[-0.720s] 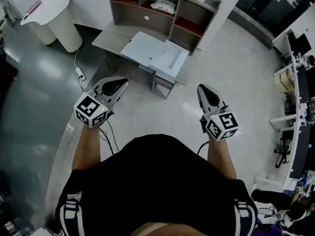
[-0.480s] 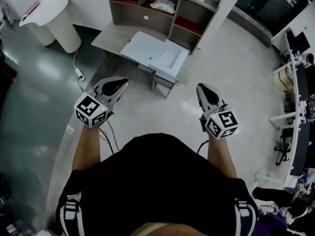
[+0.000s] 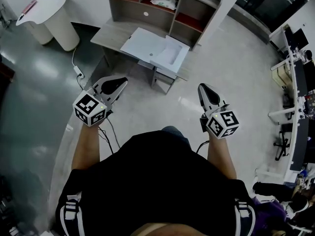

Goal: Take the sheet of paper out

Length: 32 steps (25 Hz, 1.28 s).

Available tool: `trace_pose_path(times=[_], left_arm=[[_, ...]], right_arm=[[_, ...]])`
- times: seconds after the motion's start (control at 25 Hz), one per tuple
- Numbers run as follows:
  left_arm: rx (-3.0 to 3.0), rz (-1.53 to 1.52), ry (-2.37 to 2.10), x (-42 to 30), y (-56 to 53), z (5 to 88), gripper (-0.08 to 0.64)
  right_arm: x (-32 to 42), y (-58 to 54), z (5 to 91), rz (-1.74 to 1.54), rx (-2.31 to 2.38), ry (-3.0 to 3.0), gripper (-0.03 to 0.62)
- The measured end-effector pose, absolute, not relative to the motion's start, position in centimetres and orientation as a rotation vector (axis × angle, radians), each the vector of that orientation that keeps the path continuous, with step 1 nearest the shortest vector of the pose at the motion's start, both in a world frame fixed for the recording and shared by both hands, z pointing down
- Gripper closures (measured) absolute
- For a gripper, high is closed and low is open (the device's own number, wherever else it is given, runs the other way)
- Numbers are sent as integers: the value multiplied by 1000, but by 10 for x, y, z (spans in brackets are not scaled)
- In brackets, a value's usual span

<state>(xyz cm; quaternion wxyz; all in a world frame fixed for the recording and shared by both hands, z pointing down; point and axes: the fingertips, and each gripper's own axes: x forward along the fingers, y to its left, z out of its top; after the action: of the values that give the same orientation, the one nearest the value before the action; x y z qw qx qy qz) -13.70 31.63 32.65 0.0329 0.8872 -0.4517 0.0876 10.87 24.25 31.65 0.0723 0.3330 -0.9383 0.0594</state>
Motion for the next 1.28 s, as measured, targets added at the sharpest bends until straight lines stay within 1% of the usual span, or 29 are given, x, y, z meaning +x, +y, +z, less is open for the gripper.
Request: trace_pose_path(times=[0.52, 1.28], left_arm=[[2716, 246, -1375, -149, 317, 333, 529], [2706, 339, -1376, -150, 268, 341, 529]], right_arm=[[96, 246, 330, 239, 943, -2804, 578], [98, 185, 334, 236, 973, -2793, 578]])
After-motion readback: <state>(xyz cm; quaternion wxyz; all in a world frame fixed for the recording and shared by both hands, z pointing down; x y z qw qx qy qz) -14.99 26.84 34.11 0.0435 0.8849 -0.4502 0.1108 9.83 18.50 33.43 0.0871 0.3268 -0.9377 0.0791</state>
